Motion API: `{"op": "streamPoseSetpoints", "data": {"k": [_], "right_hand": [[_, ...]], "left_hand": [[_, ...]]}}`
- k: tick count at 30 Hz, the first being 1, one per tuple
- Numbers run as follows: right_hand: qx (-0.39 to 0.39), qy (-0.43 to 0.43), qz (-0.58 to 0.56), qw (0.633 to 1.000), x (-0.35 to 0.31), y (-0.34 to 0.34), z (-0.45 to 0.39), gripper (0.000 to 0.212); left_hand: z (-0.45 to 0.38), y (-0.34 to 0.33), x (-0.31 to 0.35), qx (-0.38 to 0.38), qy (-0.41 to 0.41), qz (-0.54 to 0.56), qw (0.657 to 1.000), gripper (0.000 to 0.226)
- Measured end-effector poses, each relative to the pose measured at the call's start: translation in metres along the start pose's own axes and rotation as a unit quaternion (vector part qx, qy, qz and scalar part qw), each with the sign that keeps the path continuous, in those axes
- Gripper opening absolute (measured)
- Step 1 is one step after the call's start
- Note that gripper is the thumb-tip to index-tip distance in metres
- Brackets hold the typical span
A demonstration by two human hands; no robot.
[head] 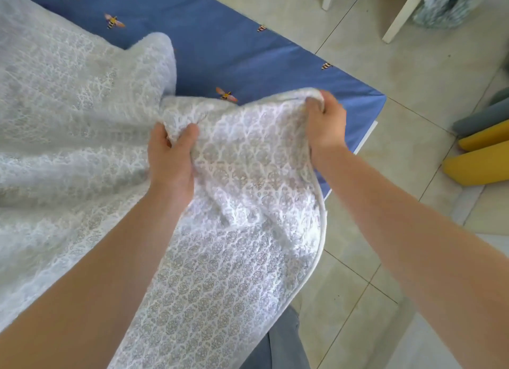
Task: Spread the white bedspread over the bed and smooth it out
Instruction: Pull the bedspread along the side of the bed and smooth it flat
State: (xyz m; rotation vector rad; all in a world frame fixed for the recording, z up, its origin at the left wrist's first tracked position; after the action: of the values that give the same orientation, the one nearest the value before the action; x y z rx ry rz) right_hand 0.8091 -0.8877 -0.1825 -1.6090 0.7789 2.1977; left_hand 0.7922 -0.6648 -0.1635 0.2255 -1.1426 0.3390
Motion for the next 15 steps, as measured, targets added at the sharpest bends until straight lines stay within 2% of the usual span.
{"op": "streamPoseSetpoints", "data": {"k": [2,3,4,6,8,10,12,13,14,15], "right_hand": [[0.157,-0.008,-0.030,0.987,-0.009,0.032,-0.034,0.034],[0.212,-0.017,-0.021,0.977,-0.008,0.045,-0.048,0.032],[0.232,-0.044,0.000,0.972,-0.001,0.055,-0.059,0.026],[0.178,-0.151,0.071,0.970,0.018,0.069,-0.065,0.016],[0.051,-0.296,0.072,0.951,0.049,0.078,-0.056,0.036],[-0.058,-0.380,0.042,0.922,0.066,0.080,-0.037,0.045],[-0.111,-0.383,0.044,0.916,0.077,0.073,-0.022,0.064],[-0.123,-0.365,0.072,0.920,0.082,0.069,-0.017,0.072],[-0.132,-0.336,0.113,0.926,0.084,0.065,-0.014,0.072],[-0.138,-0.291,0.157,0.934,0.083,0.061,-0.014,0.059]], "left_hand": [[-0.010,-0.036,0.012,-0.052,-0.041,-0.012,0.998,0.012],[-0.015,-0.050,0.011,-0.087,-0.054,-0.053,0.993,0.023],[-0.017,-0.059,0.005,-0.128,-0.065,-0.130,0.981,0.038],[-0.009,-0.067,-0.025,-0.195,-0.077,-0.322,0.923,0.060],[0.011,-0.058,-0.063,-0.237,-0.130,-0.443,0.855,0.069],[0.035,-0.039,-0.104,-0.270,-0.212,-0.522,0.781,0.067],[0.052,-0.014,-0.139,-0.302,-0.259,-0.586,0.706,0.065],[0.055,-0.002,-0.155,-0.310,-0.267,-0.607,0.681,0.064],[0.056,0.008,-0.167,-0.309,-0.273,-0.620,0.667,0.063],[0.055,0.016,-0.175,-0.305,-0.273,-0.626,0.664,0.062]]}}
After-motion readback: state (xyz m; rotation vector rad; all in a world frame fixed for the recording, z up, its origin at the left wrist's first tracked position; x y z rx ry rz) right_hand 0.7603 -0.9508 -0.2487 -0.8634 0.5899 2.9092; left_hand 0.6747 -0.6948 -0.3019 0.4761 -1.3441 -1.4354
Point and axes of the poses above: each hand's wrist, its own z-axis away from the middle knuckle, its own y-axis out of the back of the hand, x = y × z, the point moved 1 cm from there along -z, towards the middle knuckle, and after that the axes turned 6 degrees about x, right-handed, at the moved point
